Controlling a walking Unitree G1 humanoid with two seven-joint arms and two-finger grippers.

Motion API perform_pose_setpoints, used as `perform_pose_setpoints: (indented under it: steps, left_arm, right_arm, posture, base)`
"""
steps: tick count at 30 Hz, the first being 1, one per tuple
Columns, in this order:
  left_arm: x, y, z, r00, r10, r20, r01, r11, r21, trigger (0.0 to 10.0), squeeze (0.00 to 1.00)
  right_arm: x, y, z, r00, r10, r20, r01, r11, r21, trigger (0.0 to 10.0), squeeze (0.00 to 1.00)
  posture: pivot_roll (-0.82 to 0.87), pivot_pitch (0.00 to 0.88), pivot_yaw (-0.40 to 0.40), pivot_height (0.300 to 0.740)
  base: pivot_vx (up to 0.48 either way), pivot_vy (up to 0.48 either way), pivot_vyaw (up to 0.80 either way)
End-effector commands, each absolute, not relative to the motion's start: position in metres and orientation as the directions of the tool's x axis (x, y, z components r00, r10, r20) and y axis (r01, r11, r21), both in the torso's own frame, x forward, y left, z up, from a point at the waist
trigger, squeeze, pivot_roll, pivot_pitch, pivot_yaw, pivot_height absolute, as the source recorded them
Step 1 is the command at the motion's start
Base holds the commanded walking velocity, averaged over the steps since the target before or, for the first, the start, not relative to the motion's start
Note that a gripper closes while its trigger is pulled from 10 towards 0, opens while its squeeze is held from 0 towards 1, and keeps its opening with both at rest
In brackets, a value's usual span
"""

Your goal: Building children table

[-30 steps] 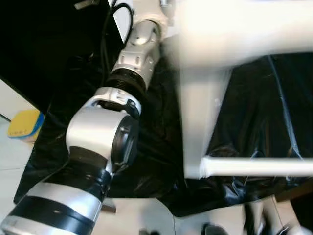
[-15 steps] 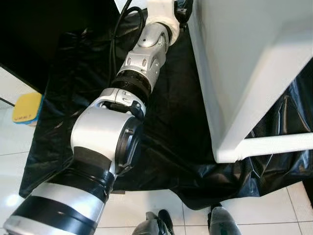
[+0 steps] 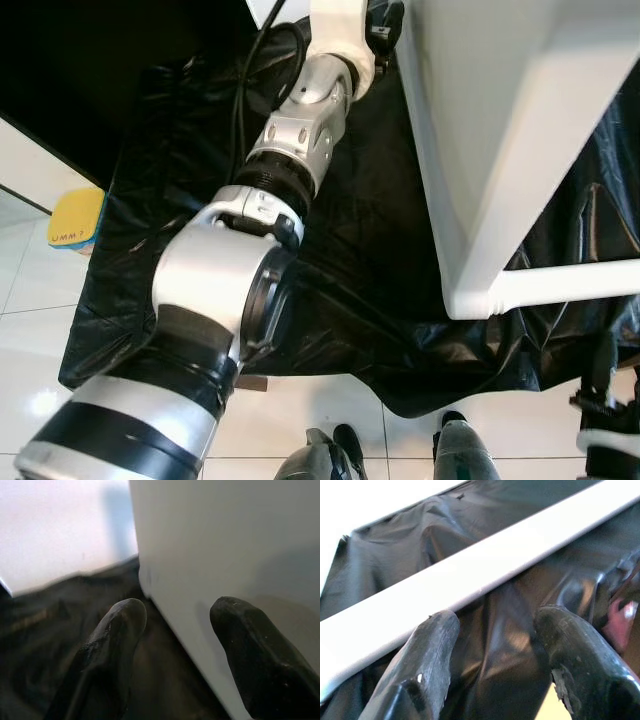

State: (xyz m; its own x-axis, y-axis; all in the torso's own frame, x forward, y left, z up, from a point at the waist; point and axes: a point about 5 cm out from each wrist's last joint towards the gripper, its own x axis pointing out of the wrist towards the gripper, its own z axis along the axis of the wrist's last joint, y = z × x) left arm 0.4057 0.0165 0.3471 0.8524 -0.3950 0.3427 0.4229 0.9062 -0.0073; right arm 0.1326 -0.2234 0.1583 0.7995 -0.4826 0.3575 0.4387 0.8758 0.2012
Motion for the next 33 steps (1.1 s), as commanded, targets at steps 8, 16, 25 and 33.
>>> perform_pose_setpoints:
  steps: [8,16,25,33]
  left_arm:
    - [0.404,0.022,0.314,0.832,-0.454,0.319,0.474,0.88,0.016,10.0,0.0]
    - [0.399,0.036,0.285,0.839,-0.45,0.305,0.473,0.881,-0.001,10.0,0.0]
    - [0.379,0.061,0.25,0.853,-0.413,0.319,0.432,0.902,0.01,10.0,0.0]
    - [0.364,0.086,0.233,0.877,-0.332,0.348,0.36,0.933,-0.016,10.0,0.0]
  right_arm:
    - [0.144,-0.217,0.178,0.733,-0.574,0.365,0.528,0.819,0.225,10.0,0.0]
    - [0.171,-0.228,0.19,0.758,-0.537,0.371,0.52,0.84,0.154,10.0,0.0]
    - [0.217,-0.229,0.181,0.873,-0.354,0.334,0.358,0.932,0.051,10.0,0.0]
    - [0.232,-0.235,0.185,0.876,-0.352,0.33,0.359,0.933,0.042,10.0,0.0]
  posture:
    - [-0.36,0.217,0.194,0.74]
    - [-0.33,0.209,0.151,0.74]
    - [-0.24,0.186,0.069,0.74]
    - [-0.22,0.174,0.044,0.74]
  base:
    - [0.0,0.0,0.0]
    - [0.0,0.0,0.0]
    - [0.0,0.0,0.0]
    - [0.0,0.0,0.0]
